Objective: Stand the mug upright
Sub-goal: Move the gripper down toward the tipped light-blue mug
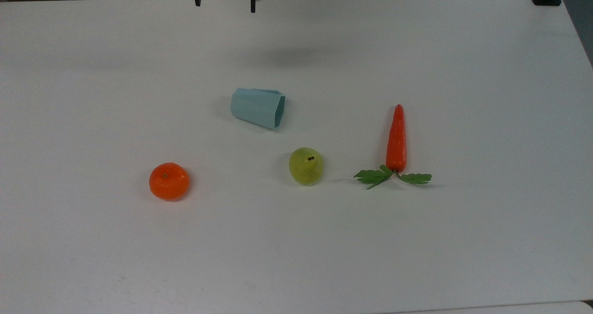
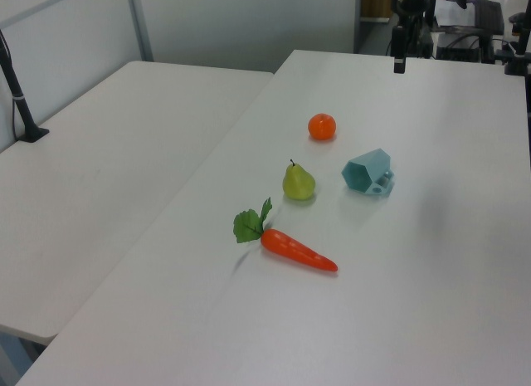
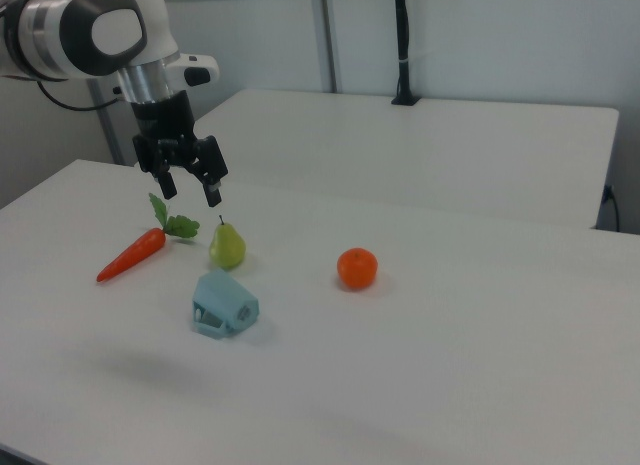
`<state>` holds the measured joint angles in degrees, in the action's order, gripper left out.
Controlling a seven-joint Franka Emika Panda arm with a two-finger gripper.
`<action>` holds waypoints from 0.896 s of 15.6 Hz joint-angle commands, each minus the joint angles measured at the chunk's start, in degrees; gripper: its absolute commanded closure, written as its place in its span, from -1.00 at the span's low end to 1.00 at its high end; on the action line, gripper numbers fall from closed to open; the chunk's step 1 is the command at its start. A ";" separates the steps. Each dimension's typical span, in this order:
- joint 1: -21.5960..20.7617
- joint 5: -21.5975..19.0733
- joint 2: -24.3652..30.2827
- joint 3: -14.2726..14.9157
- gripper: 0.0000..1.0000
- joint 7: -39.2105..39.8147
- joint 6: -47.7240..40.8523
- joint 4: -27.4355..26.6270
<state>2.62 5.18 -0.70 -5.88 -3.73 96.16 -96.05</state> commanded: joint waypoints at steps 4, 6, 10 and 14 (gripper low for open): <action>-6.29 8.95 -1.84 -0.28 -1.00 -0.84 -0.62 -0.28; -9.72 12.65 -3.42 -0.28 -1.00 -1.53 -0.62 -0.28; -16.40 22.57 -8.69 -0.28 -1.00 -11.45 -2.38 0.16; -20.80 30.40 -15.02 -0.28 -1.00 -16.56 -3.52 1.73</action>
<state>-15.43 30.68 -11.11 -6.60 -16.53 94.92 -96.59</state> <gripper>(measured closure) 0.000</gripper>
